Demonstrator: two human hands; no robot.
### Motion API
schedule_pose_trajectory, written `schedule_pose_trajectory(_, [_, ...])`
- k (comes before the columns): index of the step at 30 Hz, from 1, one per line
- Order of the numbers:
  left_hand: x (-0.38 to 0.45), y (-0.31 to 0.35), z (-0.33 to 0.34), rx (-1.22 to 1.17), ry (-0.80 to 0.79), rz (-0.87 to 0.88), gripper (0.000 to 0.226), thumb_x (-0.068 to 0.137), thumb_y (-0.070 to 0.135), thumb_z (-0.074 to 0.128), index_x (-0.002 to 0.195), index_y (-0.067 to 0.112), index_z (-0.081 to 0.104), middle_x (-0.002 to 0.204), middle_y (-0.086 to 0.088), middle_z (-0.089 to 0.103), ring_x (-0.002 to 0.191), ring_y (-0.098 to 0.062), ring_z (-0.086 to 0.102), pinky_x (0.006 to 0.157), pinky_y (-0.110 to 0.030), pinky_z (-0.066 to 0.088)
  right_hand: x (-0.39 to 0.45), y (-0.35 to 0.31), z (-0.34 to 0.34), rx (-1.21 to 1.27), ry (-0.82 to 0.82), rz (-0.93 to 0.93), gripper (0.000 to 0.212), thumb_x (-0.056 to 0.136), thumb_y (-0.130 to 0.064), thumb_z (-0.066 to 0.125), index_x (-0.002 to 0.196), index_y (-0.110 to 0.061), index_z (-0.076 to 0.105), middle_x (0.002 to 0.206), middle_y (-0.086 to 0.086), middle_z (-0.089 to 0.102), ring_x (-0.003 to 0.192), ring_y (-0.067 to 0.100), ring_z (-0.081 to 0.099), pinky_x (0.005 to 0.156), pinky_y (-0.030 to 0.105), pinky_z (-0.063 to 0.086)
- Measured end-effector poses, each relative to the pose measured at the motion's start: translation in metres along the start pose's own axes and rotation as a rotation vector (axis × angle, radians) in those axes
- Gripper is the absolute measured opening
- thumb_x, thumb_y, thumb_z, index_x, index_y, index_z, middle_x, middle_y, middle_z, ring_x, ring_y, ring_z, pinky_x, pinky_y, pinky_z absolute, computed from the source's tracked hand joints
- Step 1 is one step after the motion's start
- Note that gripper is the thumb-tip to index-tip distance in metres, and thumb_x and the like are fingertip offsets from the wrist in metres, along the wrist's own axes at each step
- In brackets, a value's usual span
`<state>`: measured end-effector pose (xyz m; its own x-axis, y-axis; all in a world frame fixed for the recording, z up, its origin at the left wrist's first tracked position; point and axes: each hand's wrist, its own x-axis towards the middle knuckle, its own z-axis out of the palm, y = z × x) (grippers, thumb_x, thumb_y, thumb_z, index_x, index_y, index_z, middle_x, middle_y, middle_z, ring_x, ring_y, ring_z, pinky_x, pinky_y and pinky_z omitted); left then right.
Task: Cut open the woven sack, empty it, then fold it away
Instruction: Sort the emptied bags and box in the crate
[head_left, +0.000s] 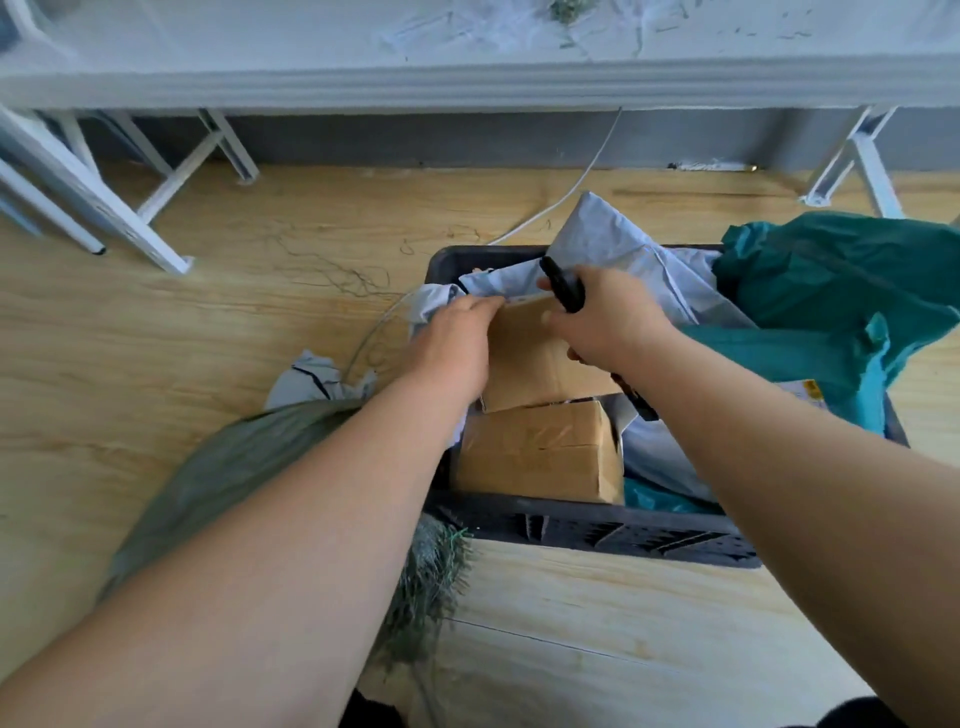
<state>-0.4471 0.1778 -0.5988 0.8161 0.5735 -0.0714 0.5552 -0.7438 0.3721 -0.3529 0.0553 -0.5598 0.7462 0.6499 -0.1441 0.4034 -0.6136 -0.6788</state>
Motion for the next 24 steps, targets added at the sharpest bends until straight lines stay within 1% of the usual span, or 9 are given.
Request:
schedule_pose_trajectory(3, [0.002,-0.005,0.008,-0.128,0.166,0.042,0.034,0.09,0.008,0.049,0.116,0.019,0.067,0.126,-0.004,0.057,0.116,-0.028,0.054,0.096,-0.042,0.045,0.006,-0.001,0.022,-0.154,-0.082,0.005,0.021,0.083,-0.019,0.061,0.104,-0.019,0.06,0.091,0.007,0.067,0.072,0.03,0.067,0.071,0.044,0.058])
schedule_pose_trajectory(5, [-0.004,-0.017,0.012,-0.249,0.321,0.154,0.036,0.085,-0.001,0.048,0.107,0.015,0.072,0.116,-0.003,0.064,0.108,-0.021,0.059,0.091,-0.037,0.049,0.012,-0.001,0.027,-0.227,-0.077,0.023,0.026,0.082,-0.016,0.06,0.108,-0.02,0.061,0.094,0.008,0.066,0.077,0.032,0.067,0.072,0.044,0.059])
schedule_pose_trajectory(7, [-0.012,-0.034,0.0,-0.405,0.454,0.146,0.036,0.084,0.0,0.046,0.099,0.019,0.073,0.109,0.001,0.067,0.099,-0.016,0.062,0.083,-0.031,0.051,0.019,-0.004,0.028,-0.246,-0.08,0.068,0.026,0.082,-0.013,0.057,0.107,-0.019,0.062,0.09,0.01,0.068,0.078,0.032,0.068,0.072,0.043,0.059])
schedule_pose_trajectory(9, [-0.019,-0.06,-0.019,-0.418,0.558,0.038,0.036,0.087,0.003,0.044,0.099,0.023,0.072,0.107,0.003,0.066,0.093,-0.014,0.063,0.078,-0.025,0.049,0.022,-0.013,0.03,-0.223,-0.071,0.087,0.024,0.083,-0.009,0.056,0.104,-0.017,0.062,0.081,0.01,0.07,0.072,0.029,0.069,0.071,0.039,0.059])
schedule_pose_trajectory(12, [-0.02,-0.11,-0.04,-0.344,0.589,-0.191,0.036,0.09,0.004,0.045,0.104,0.026,0.069,0.11,0.004,0.067,0.098,-0.014,0.062,0.081,-0.023,0.047,0.02,-0.041,0.044,-0.188,0.065,-0.028,0.025,0.084,-0.01,0.051,0.106,-0.016,0.062,0.085,0.007,0.068,0.076,0.03,0.066,0.071,0.038,0.057])
schedule_pose_trajectory(15, [-0.019,-0.157,-0.038,-0.237,0.29,-0.307,0.03,0.092,0.014,0.053,0.118,0.026,0.063,0.118,0.006,0.065,0.108,-0.015,0.06,0.084,-0.021,0.042,0.01,-0.079,0.066,-0.125,0.082,-0.164,0.02,0.085,-0.013,0.052,0.103,-0.014,0.061,0.084,0.003,0.063,0.078,0.029,0.061,0.068,0.035,0.051])
schedule_pose_trajectory(17, [-0.022,-0.18,-0.023,-0.192,-0.09,-0.295,0.047,0.091,0.024,0.063,0.136,0.024,0.049,0.132,0.003,0.058,0.121,-0.018,0.053,0.094,-0.024,0.039,0.005,-0.101,0.08,-0.044,0.025,-0.208,0.027,0.085,-0.011,0.052,0.109,-0.015,0.062,0.092,0.005,0.067,0.079,0.03,0.065,0.071,0.041,0.056])
schedule_pose_trajectory(19, [-0.026,-0.197,-0.005,-0.077,-0.331,-0.264,0.071,0.086,0.03,0.069,0.147,0.024,0.033,0.146,-0.004,0.046,0.13,-0.025,0.047,0.101,-0.033,0.041,0.003,-0.116,0.092,-0.053,-0.036,-0.239,0.029,0.085,-0.01,0.052,0.111,-0.015,0.063,0.1,0.007,0.068,0.08,0.03,0.067,0.073,0.045,0.057])
schedule_pose_trajectory(24, [-0.028,-0.226,0.027,0.202,-0.441,-0.172,0.097,0.08,0.025,0.075,0.153,0.022,0.01,0.145,-0.012,0.043,0.126,-0.034,0.048,0.096,-0.045,0.047,0.0,-0.124,0.122,-0.148,-0.173,-0.221,0.029,0.084,-0.014,0.053,0.109,-0.023,0.064,0.098,0.004,0.07,0.073,0.028,0.068,0.071,0.042,0.058])
